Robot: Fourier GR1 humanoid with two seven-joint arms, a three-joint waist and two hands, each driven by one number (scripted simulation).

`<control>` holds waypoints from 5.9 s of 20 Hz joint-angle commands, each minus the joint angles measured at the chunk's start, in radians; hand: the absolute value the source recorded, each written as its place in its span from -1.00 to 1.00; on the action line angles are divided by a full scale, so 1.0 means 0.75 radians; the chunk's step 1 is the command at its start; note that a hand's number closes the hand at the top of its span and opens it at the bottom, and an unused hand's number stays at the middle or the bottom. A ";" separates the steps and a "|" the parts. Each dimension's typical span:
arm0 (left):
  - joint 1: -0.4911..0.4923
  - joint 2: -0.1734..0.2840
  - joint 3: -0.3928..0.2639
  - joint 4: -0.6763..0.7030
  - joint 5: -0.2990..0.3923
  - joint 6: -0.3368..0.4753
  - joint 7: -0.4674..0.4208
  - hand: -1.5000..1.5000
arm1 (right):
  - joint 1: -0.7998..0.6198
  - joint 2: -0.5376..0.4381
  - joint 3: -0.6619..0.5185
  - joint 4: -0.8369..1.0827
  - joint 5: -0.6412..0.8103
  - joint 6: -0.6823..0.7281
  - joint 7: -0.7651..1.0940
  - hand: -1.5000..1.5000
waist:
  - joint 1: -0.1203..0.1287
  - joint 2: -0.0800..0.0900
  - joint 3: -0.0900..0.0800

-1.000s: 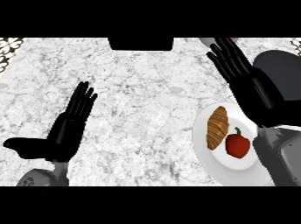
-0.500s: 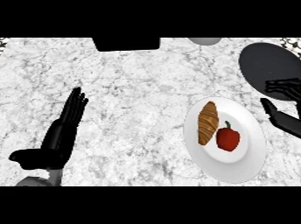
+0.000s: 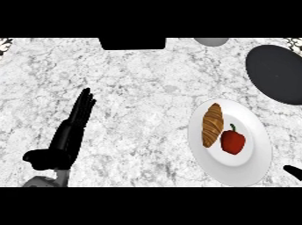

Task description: Pick the bell pepper from the plate and place it in the pan

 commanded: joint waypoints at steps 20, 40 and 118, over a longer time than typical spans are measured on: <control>0.051 -0.054 -0.010 -0.010 -0.069 -0.068 -0.020 0.00 | -0.439 -0.156 0.624 0.029 0.653 0.386 0.910 -1.00 | 0.047 0.005 -0.001; 0.122 -0.177 0.132 -0.001 -0.200 -0.197 -0.034 0.00 | -0.472 0.195 0.398 0.354 0.923 0.458 0.683 -1.00 | 0.032 0.004 0.000; 0.008 -0.306 0.189 -0.061 -0.321 -0.278 0.120 0.00 | -1.342 -0.085 -0.600 1.784 0.872 -0.506 -0.511 1.00 | 0.118 0.040 0.009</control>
